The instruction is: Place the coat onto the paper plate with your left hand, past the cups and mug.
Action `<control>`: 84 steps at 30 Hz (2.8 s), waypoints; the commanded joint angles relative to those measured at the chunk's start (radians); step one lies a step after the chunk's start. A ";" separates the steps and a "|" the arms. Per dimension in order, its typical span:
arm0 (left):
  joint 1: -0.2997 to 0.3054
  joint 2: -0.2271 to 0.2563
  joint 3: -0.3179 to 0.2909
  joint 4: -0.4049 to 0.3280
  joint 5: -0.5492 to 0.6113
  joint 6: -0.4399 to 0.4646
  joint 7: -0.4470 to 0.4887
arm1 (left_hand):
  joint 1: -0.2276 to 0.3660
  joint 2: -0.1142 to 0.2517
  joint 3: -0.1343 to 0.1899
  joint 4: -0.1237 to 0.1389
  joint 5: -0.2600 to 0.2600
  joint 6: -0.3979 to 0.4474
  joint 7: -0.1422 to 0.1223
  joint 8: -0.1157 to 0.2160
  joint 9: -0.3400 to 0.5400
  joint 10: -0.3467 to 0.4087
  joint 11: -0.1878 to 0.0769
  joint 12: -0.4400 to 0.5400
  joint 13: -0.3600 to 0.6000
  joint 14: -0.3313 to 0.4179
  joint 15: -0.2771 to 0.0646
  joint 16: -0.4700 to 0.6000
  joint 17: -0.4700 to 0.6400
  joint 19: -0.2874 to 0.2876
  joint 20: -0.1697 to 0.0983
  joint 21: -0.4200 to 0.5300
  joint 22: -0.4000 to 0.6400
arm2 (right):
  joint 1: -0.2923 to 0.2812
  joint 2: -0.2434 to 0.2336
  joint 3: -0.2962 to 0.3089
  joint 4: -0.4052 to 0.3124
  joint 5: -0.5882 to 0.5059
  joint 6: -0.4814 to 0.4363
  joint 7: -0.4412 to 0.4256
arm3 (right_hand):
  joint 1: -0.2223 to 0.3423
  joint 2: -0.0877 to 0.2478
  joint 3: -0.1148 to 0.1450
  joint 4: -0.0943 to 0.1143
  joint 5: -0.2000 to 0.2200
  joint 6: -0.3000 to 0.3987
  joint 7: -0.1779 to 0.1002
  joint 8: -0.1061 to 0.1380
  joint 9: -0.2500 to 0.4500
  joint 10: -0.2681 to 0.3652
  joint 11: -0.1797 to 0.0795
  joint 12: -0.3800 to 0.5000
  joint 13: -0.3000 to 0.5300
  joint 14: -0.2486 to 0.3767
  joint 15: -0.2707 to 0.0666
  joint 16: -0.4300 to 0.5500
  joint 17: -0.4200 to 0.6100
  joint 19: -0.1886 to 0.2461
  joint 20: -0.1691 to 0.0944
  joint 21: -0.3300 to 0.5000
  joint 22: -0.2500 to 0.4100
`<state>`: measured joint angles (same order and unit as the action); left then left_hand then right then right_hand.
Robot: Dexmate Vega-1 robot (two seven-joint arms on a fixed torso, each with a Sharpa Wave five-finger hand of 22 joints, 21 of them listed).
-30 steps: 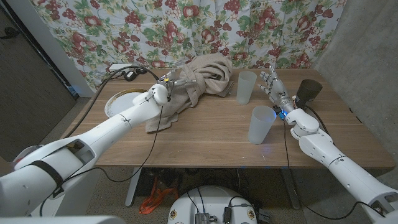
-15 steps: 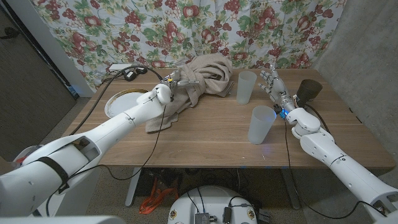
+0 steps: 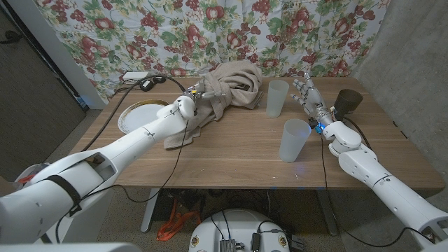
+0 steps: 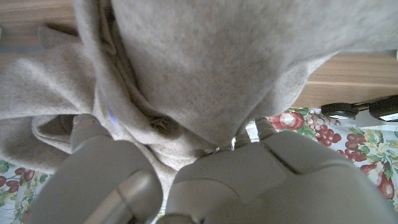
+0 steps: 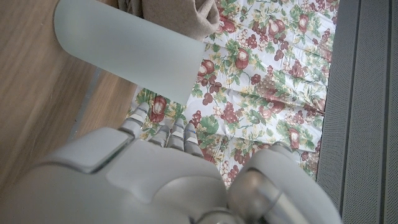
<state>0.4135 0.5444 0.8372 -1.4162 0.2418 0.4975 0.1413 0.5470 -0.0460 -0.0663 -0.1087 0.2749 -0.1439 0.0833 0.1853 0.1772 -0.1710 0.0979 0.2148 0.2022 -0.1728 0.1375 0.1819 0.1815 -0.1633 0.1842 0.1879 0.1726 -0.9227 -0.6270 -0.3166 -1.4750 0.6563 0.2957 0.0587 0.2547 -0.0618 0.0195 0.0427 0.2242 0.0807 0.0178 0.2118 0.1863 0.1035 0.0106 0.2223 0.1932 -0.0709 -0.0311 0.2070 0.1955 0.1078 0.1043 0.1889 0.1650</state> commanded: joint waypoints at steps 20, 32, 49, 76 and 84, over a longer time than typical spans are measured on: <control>0.017 -0.047 -0.004 0.063 -0.040 -0.020 0.040 | 0.096 0.055 0.037 -0.025 -0.060 0.149 -0.143 0.043 0.011 0.082 -0.067 0.065 0.035 0.055 0.022 0.061 0.018 0.226 0.033 0.077 0.029 | -0.055 -0.053 0.041 -0.078 0.012 -0.017 -0.019 | -0.005 0.007 -0.007 0.002 -0.004 0.009 -0.015 0.002 0.004 0.004 -0.020 -0.008 0.003 -0.010 -0.005 -0.004 0.001 -0.001 0.027 -0.001 0.006; 0.007 -0.072 0.013 0.095 -0.041 -0.018 0.052 | 0.289 0.138 0.154 -0.065 -0.053 0.258 -0.209 0.081 0.047 0.114 -0.112 0.108 0.090 0.171 -0.017 0.092 0.047 0.523 0.032 0.195 0.056 | -0.066 -0.063 0.060 -0.089 0.029 -0.013 -0.009 | -0.007 0.009 -0.008 0.003 -0.004 0.014 -0.019 0.001 0.004 0.009 -0.028 -0.008 0.004 -0.010 -0.008 -0.004 0.001 0.002 0.040 0.001 0.007; -0.038 -0.093 0.039 0.135 -0.078 0.043 -0.037 | 0.552 0.155 0.301 -0.063 0.071 0.609 -0.123 0.353 0.245 0.528 -0.151 0.444 0.330 0.513 -0.102 0.329 0.286 0.769 0.021 0.316 0.053 | -0.066 -0.067 0.070 -0.083 0.035 -0.012 -0.004 | -0.009 0.010 -0.010 0.003 -0.005 0.019 -0.024 0.001 0.004 0.012 -0.030 -0.009 0.004 -0.009 -0.010 -0.003 0.001 0.003 0.044 0.001 0.007; -0.040 -0.142 0.034 0.212 -0.095 -0.006 0.072 | 0.970 0.170 0.245 -0.064 0.212 0.625 -0.164 0.937 0.998 0.623 -0.213 1.118 1.038 0.692 -0.244 1.073 0.945 0.757 -0.152 0.867 0.303 | -0.075 -0.082 0.086 -0.113 0.032 -0.021 -0.022 | -0.009 0.012 -0.012 0.002 -0.005 0.025 -0.028 0.000 0.004 0.020 -0.030 -0.010 0.004 -0.009 -0.010 -0.003 0.000 0.010 0.044 0.003 0.007; -0.049 -0.142 0.037 0.215 -0.111 0.018 0.044 | 1.028 0.176 0.302 -0.055 0.264 0.498 -0.137 1.052 1.048 0.450 -0.195 1.356 1.045 0.646 -0.204 1.097 1.041 0.607 -0.141 1.017 0.318 | -0.080 -0.083 0.089 -0.120 0.028 -0.023 -0.030 | -0.008 0.014 -0.012 0.001 -0.004 0.030 -0.031 0.001 0.004 0.022 -0.030 -0.010 0.005 -0.007 -0.013 -0.002 0.000 0.013 0.044 0.004 0.007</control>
<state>0.3737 0.4097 0.8743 -1.2155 0.1504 0.5019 0.2017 1.0915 -0.2284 0.1452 -0.1319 0.5361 0.0211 0.0128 0.7666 1.2193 0.1103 0.0109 1.1018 1.2332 0.3084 0.0964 0.8614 1.2129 0.4385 0.0670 1.1662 0.4939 -0.9956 -0.7050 -0.2329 -1.5823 0.6908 0.2790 0.0394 0.2467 -0.0536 0.0112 0.0426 0.2242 0.1033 -0.0087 0.2118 0.1882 0.1175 -0.0218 0.2143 0.1929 -0.0742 -0.0341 0.2031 0.1957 0.1131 0.1452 0.1894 0.1699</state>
